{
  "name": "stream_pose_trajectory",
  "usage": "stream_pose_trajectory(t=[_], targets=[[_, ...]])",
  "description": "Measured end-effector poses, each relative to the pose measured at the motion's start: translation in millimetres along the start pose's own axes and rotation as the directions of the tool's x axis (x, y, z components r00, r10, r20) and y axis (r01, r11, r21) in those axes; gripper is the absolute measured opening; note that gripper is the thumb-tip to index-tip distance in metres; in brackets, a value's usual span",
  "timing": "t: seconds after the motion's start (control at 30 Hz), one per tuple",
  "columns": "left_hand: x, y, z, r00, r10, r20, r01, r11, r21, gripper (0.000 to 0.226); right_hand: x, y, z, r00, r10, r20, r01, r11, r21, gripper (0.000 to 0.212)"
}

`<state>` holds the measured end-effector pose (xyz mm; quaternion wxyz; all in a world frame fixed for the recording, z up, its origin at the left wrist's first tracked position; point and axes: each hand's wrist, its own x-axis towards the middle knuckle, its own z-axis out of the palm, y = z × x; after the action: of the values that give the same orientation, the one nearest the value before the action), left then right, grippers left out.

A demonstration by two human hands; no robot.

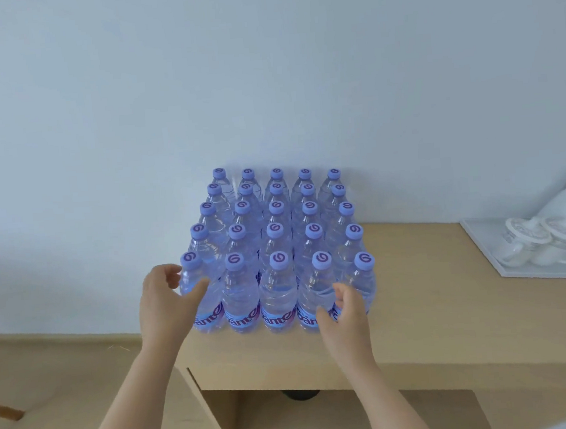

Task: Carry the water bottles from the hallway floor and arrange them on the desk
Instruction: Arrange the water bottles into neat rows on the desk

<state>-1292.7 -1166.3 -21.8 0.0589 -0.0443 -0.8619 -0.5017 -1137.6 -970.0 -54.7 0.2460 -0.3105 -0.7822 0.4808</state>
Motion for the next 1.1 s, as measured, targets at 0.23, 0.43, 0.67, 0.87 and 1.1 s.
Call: stream_pose_trajectory(t=[0.23,0.43,0.67,0.87,1.1], targets=[[7.5,-33.3,17.3,0.949,-0.103,0.298,0.096,0.995,0.037,0.135,5.5,-3.5,25.0,0.969,0.225,-0.099,-0.23,0.973,-0.034,0.058],[-24.4,-51.7,43.4,0.881,-0.36,0.307,0.342,0.933,0.112,0.144,1.8,10.5,50.8,0.906,0.424,-0.004,-0.424,0.905,-0.023,0.059],[-28.5,-36.2,58.3,0.881,-0.412,0.233,0.383,0.91,0.161,0.137,10.3,16.8,65.6,0.86,0.503,0.087,-0.505,0.863,-0.009,0.112],[-31.1,-31.1,65.4,0.886,-0.413,0.211,0.391,0.91,0.137,0.133,18.3,20.0,81.9,0.814,0.579,0.04,-0.58,0.815,0.003,0.124],[-25.3,-34.5,71.1,0.883,-0.42,0.211,0.421,0.906,0.044,0.135,24.0,21.1,88.7,0.808,0.59,0.009,-0.59,0.808,-0.012,0.124]])
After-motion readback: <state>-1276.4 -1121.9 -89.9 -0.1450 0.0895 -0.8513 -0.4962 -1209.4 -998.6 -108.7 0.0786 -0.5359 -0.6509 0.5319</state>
